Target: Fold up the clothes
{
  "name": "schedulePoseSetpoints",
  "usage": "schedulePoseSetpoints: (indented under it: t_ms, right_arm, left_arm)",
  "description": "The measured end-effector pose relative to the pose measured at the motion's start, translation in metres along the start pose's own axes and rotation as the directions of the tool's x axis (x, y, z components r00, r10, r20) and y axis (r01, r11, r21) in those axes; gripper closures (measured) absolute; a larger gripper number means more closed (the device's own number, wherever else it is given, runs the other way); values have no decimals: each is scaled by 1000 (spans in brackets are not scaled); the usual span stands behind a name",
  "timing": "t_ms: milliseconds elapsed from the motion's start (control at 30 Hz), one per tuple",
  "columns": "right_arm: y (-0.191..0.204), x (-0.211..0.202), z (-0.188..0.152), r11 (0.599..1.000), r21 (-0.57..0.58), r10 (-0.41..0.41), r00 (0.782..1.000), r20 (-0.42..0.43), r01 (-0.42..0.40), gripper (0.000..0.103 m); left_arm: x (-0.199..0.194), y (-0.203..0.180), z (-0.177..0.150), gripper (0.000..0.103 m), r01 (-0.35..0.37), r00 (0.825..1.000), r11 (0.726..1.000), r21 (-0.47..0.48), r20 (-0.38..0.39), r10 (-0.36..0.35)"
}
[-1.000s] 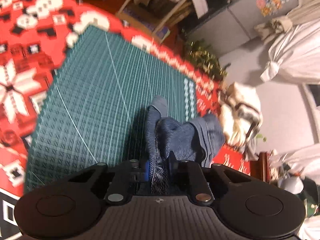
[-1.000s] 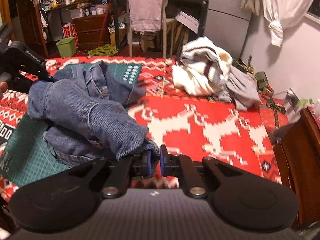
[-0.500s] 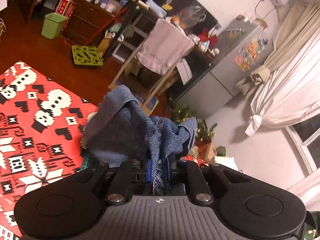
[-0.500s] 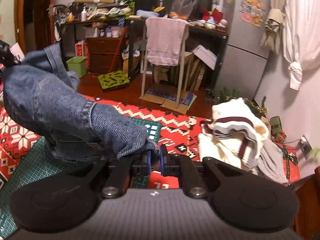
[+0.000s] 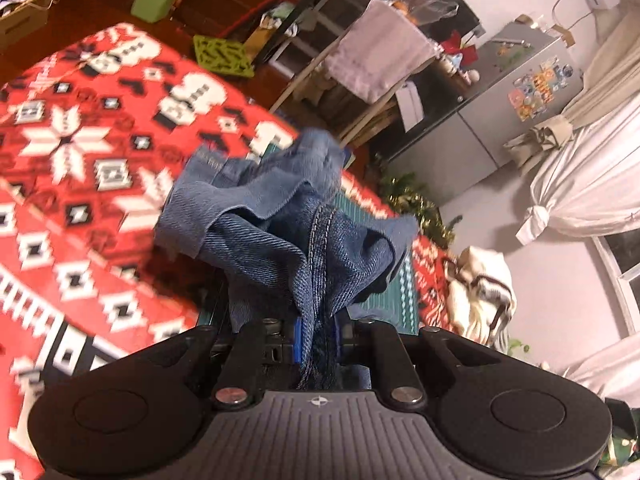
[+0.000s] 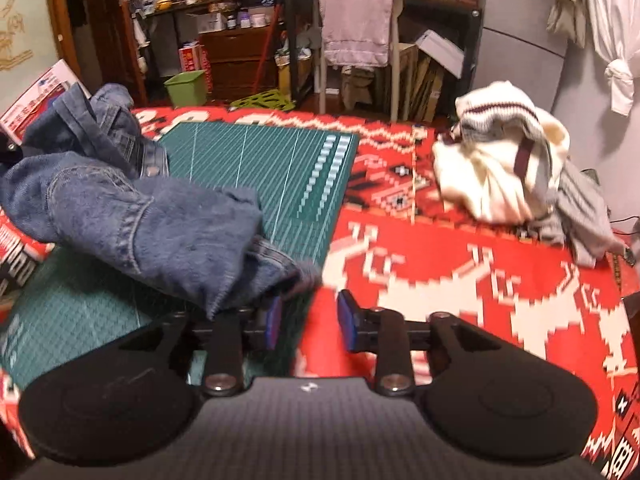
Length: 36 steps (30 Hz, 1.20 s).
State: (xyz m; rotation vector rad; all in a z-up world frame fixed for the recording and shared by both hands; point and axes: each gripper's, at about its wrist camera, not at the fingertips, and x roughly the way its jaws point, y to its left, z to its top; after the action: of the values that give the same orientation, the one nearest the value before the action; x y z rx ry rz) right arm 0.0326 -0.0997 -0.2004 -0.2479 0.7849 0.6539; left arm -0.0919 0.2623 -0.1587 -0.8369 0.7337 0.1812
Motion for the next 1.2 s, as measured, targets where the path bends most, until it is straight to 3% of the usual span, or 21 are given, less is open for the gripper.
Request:
schedulePoseSetpoints:
  t_ms: [200,367,467,600,733,800,933,1000,1200]
  right_arm:
    - [-16,-1,-24,995,-89,38,999,-18,-40,52]
    - [-27,-17,-20,995,-59,79,997,16,-77,51]
    - [-19,-26,-13,991,-57,126,991,33,-124,46]
    - [-2,-12,-7,983,-48,179,984,-10,-180,43]
    - [13,5,-3,983,-40,174,982,-67,-177,43]
    - [18,11,-2,985,-54,159,984,-78,-163,47]
    - [23,22,6,990,-66,119,989,-84,-125,69]
    - [26,28,11,992,-70,98,991,-86,-104,75]
    - [25,49,37,997,-76,20,997,-72,-26,79]
  left_arm:
    - [8,1,-32,90,-8,997,1000,-15,-82,7]
    - [17,-11,-53,90,-15,992,1000,13,-125,16]
    - [19,-16,-55,90,-15,991,1000,12,-130,17]
    - [20,-19,-54,90,-18,991,1000,23,-135,21]
    - [19,-16,-52,90,-13,990,1000,13,-138,15]
    - [19,-14,-52,90,-11,990,1000,6,-137,11]
    - [21,-14,-50,90,-4,991,1000,3,-137,4]
    - [22,-15,-48,90,0,992,1000,8,-127,1]
    - [32,-29,-33,89,27,996,998,53,-86,-22]
